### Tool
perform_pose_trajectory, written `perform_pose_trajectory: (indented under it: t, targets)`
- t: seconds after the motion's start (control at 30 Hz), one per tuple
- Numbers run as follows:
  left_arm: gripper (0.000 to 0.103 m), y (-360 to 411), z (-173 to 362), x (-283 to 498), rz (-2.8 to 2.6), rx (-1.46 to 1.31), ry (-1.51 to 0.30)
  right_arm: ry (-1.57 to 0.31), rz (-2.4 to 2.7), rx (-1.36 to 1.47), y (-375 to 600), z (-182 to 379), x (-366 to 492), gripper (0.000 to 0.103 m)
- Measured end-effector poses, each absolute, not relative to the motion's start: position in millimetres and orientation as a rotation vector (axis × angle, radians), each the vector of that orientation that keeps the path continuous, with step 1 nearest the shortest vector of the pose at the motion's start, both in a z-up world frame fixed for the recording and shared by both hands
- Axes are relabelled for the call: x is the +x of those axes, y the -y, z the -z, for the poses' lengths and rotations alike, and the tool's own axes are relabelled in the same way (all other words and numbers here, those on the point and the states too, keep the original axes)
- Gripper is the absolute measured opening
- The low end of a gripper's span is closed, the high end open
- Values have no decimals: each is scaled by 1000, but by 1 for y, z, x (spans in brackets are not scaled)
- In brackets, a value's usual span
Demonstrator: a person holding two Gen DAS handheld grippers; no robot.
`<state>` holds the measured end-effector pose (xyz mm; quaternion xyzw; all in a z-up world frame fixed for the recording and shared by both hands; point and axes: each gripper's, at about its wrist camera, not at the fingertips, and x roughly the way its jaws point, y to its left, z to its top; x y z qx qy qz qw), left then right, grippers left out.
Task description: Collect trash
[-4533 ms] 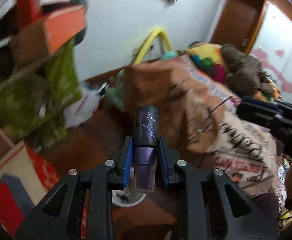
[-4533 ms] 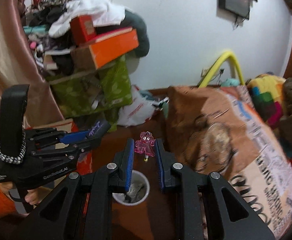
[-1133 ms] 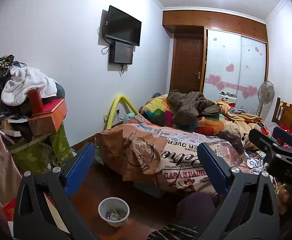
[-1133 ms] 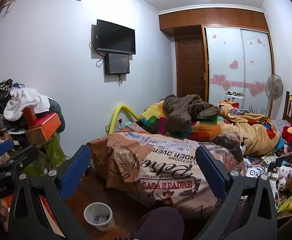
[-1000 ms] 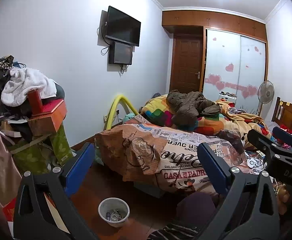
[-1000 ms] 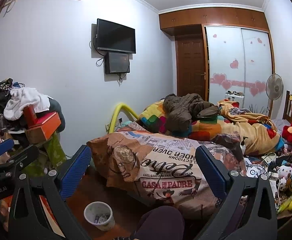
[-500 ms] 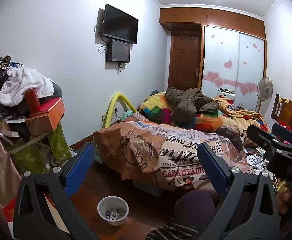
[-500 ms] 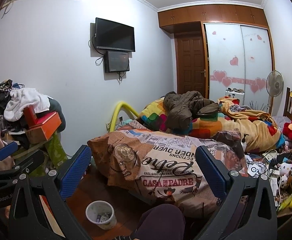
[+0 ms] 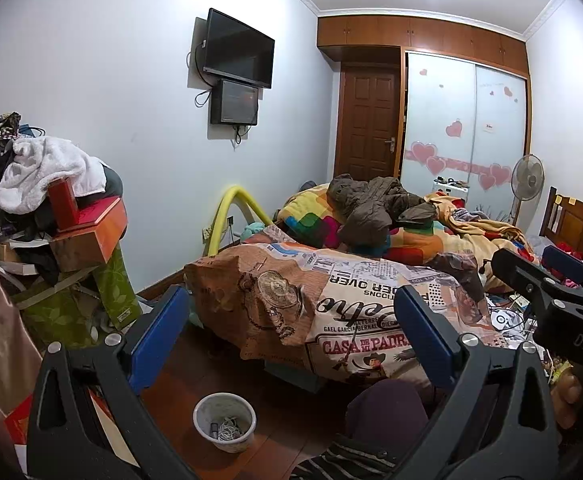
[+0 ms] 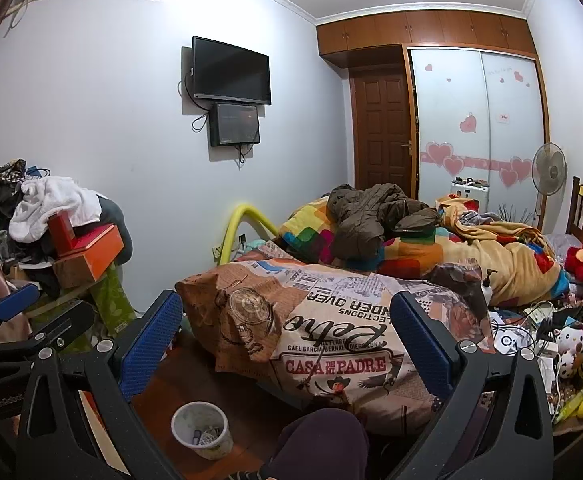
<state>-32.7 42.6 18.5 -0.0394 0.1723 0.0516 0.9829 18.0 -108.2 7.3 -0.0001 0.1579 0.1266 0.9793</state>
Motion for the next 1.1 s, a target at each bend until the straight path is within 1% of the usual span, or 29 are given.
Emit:
perform_pose_trajectory:
  t: [1.1]
  targets:
    - [102, -36, -18, -33, -86, -75, -347, -319, -259, 0, 110, -8, 16, 103]
